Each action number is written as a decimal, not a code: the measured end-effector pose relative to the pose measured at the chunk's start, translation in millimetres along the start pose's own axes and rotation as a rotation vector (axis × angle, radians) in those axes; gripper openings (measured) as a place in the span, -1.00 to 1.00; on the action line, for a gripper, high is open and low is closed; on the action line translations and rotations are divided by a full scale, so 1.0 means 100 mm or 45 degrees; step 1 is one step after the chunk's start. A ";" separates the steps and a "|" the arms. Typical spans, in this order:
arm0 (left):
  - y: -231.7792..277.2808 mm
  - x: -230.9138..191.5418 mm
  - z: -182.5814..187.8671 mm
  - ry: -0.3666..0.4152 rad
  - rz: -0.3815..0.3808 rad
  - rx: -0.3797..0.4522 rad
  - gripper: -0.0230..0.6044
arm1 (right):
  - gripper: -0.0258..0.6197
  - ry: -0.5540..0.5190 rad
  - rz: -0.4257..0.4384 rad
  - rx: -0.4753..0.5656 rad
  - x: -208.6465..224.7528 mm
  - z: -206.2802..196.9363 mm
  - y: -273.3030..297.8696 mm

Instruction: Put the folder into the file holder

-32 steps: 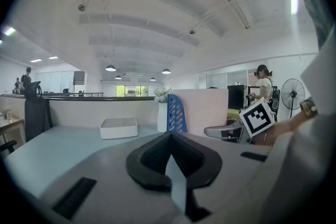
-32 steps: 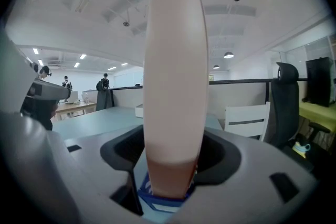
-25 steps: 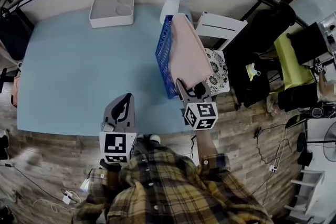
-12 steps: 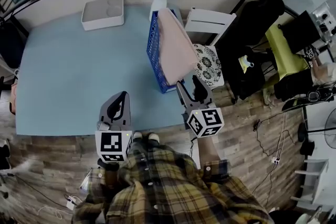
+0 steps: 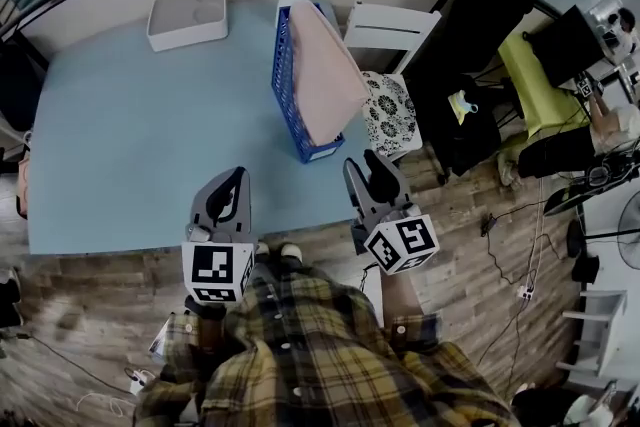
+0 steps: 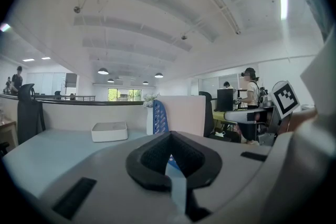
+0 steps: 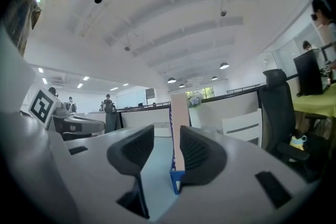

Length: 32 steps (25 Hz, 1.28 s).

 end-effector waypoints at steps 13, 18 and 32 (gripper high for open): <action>-0.08 0.22 -0.12 -0.029 -0.071 -0.025 -0.95 | -0.81 -0.026 0.013 -0.080 -0.15 -0.14 -0.30; -0.12 0.27 -0.19 -0.040 -0.091 -0.050 -0.95 | -0.90 0.035 -0.007 -0.082 -0.13 -0.18 -0.40; -0.05 0.32 -0.24 -0.054 -0.124 -0.059 -0.95 | -0.91 0.077 -0.029 -0.092 -0.03 -0.20 -0.37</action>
Point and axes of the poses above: the fingertips, and each gripper's own axes: y forward along the fingers, x to its right, z out of its top, the point moved 3 cm from there along -y, backward along the fingers, and after that the axes turned 8 degrees about y, right-handed, at the moved point
